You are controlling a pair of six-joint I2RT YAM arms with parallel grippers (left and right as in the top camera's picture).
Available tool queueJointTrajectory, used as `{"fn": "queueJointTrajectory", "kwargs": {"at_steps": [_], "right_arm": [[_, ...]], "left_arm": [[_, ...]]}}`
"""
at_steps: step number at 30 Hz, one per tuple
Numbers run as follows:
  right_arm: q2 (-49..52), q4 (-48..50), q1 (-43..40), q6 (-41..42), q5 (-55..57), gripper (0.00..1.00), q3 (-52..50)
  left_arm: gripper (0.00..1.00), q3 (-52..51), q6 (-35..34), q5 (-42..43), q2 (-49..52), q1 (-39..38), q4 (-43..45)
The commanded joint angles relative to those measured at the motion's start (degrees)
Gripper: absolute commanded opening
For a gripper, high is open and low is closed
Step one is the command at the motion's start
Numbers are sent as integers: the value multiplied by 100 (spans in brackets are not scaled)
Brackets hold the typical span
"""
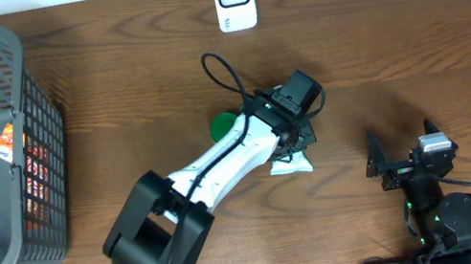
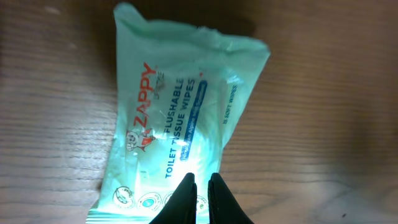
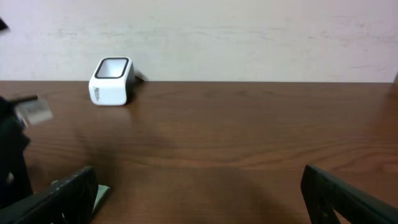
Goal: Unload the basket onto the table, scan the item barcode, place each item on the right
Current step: 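Lower the wipes pack onto the table right of the jar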
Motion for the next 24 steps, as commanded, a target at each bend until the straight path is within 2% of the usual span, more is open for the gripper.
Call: {"fn": "queueJointTrajectory", "kwargs": {"at_steps": [1,6,11,16,24], "right_arm": [[-17,-13,26,57,31,99,-7],[-17,-13,26,57,33,99,-7],[-17,-13,26,57,31,99,-7],[-17,-13,26,57,33,99,-7],[-17,-13,26,57,33,99,-7]], "left_arm": [[10,-72,50,282,428,-9,-31],[10,-72,52,807,791,-9,-35],[8,-59,61,835,656,-2,-33],[8,-52,302,623,63,9,-74],[11,-52,916,-463,-1622,9,-251]]}}
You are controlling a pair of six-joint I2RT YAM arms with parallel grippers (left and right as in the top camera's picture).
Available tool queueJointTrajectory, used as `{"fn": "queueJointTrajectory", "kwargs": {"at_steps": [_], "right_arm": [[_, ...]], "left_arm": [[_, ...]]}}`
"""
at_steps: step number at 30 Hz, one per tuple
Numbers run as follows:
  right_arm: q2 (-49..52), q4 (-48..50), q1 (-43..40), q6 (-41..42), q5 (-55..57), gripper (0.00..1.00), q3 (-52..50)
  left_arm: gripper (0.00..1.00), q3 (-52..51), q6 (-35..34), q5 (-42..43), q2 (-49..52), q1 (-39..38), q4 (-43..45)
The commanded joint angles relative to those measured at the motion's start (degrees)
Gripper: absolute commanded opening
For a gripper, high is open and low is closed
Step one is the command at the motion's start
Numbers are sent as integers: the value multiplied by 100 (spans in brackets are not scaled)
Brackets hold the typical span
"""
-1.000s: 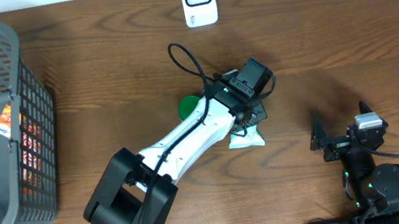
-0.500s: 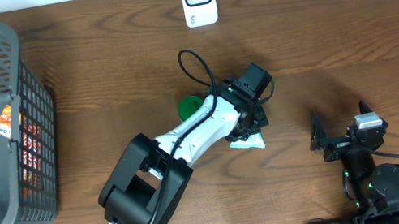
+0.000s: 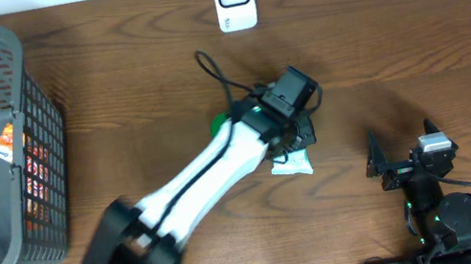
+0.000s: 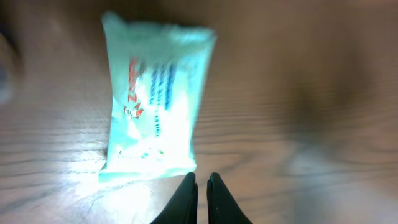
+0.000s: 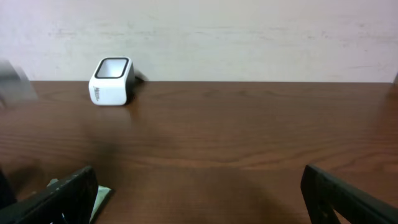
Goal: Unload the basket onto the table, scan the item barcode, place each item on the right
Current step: 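Lower the wipes pack onto the table right of the jar, then open the left gripper and withdraw toward the basket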
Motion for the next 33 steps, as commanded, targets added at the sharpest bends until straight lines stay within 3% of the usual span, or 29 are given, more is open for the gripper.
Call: {"fn": "queueJointTrajectory", "kwargs": {"at_steps": [1,6,8,12,17,24,33], "right_arm": [[-17,-13,26,57,28,99,-7],[-17,-13,26,57,31,99,-7],[-17,-13,26,57,31,99,-7],[-17,-13,26,57,31,99,-7],[-17,-13,26,57,31,99,-7],[-17,-13,26,57,31,99,-7],[-17,-13,26,57,31,99,-7]], "left_arm": [[11,22,404,-767,-949,2,-33],[17,22,452,-1377,-1668,2,-35],[41,22,546,-1637,-1875,2,-28],[74,22,868,-2162,-2256,2,-33],[99,22,1252,-3010,-2734,22,-35],[98,26,1672,-3362,-3471,697,31],[98,63,1989,-3351,-4385,2651,33]]}}
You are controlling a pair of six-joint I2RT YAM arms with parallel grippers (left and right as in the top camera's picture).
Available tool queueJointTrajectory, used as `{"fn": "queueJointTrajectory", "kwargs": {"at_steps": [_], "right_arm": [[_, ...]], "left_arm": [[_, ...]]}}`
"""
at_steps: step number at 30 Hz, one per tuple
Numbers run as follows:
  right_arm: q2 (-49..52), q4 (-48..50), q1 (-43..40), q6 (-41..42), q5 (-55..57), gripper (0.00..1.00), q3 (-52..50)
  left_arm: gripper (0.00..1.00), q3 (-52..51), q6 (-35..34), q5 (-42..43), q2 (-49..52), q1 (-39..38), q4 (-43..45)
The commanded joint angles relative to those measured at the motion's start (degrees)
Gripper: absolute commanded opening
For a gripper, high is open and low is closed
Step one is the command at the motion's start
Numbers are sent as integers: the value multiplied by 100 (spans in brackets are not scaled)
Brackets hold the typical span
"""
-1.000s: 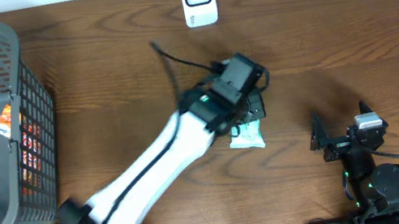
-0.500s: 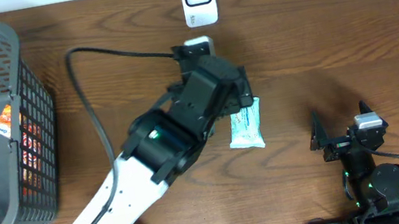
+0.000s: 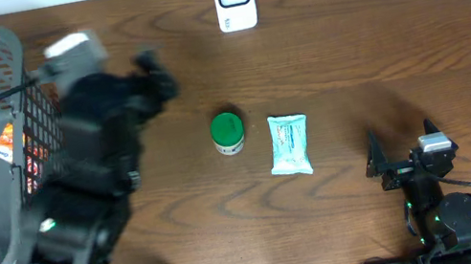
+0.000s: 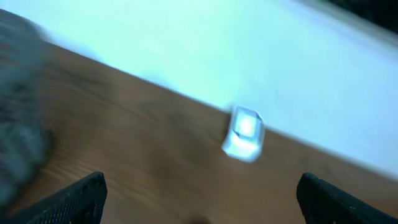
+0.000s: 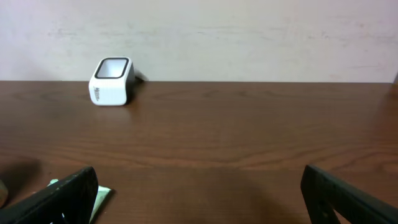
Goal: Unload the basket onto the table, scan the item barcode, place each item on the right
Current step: 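Open the left gripper and withdraw toward the basket, then reach into the basket and grasp the orange Kleenex tissue pack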
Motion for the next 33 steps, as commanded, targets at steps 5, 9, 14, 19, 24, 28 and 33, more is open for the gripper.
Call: {"fn": "queueJointTrajectory", "kwargs": {"at_steps": [5,9,14,19,24,28,33], "right_arm": [[-17,-13,26,57,28,99,-9],[-17,-13,26,57,31,99,-9],[-17,-13,26,57,31,99,-9],[-17,-13,26,57,31,99,-9],[-17,-13,26,57,31,99,-9],[-17,-13,26,57,28,99,-9],[-17,-13,26,57,31,99,-9]], "left_arm": [[98,63,424,-140,-544,1178,90],[98,66,616,-144,-579,1633,293],[98,66,673,-144,-553,2535,442],[98,66,673,-140,-492,3346,516],[98,66,673,-140,-293,4052,592],[98,66,673,-35,33,4511,610],[98,66,658,730,614,5088,605]]}}
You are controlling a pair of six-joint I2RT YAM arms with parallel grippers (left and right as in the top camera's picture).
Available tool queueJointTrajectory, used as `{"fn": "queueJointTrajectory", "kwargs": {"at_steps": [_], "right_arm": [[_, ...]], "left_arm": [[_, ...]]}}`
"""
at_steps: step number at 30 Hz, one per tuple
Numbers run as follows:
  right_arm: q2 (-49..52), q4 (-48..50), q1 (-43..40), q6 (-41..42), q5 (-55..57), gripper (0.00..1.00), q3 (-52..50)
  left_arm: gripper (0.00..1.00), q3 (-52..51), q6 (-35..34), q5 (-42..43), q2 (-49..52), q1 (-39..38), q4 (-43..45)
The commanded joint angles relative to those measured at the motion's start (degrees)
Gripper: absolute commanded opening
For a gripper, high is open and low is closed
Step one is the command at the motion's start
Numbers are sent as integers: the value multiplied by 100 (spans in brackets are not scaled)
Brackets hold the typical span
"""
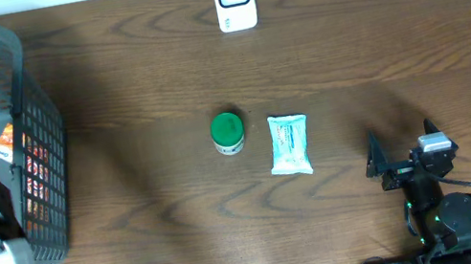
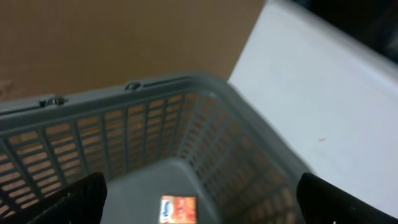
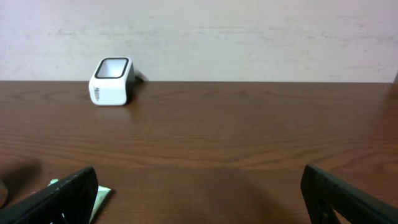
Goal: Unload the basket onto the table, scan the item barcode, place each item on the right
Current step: 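Reach into the basket and grasp the orange Kleenex tissue pack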
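Note:
A white barcode scanner stands at the table's far edge, also seen in the right wrist view [image 3: 112, 81]. A pale green wipes pack [image 1: 290, 144] lies flat mid-table beside a green-lidded jar [image 1: 227, 133]. My left gripper [image 2: 199, 190] hangs open over the grey basket [image 2: 186, 118], nothing between its fingers; an orange packet [image 2: 172, 209] lies on the basket's floor below. My right gripper [image 3: 199, 183] rests open near the front right, well right of the pack, whose corner [image 3: 101, 193] shows by its left finger.
The grey mesh basket [image 1: 34, 138] fills the left end of the table and holds orange packets [image 1: 6, 143]. My left arm covers its near part. A pale wall [image 3: 249, 37] runs behind the scanner.
My left arm has gone from beside the basket's right rim to the far left over the basket. Its camera now looks into the basket instead of at the scanner. The right arm is unchanged.
My left gripper was shut just above the wipes pack mid-table. Then it was still shut, farther from the pack. Later it stood open near the basket, with pack and jar left on the table. Now it is open over the basket.

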Motion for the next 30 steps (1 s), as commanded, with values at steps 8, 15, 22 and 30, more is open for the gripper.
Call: {"fn": "queueJointTrajectory", "kwargs": {"at_steps": [8,15,22,30], "right_arm": [[-17,-13,26,57,33,99,-9],[-17,-13,26,57,33,99,-9],[-17,-13,26,57,33,99,-9],[-17,-13,26,57,33,99,-9]], "left_arm": [[98,66,76,949,1246,708,-138],[98,66,76,949,1891,715,-179],[98,63,79,951,2468,715,-249],[98,63,105,951,3010,719,-326]]}}
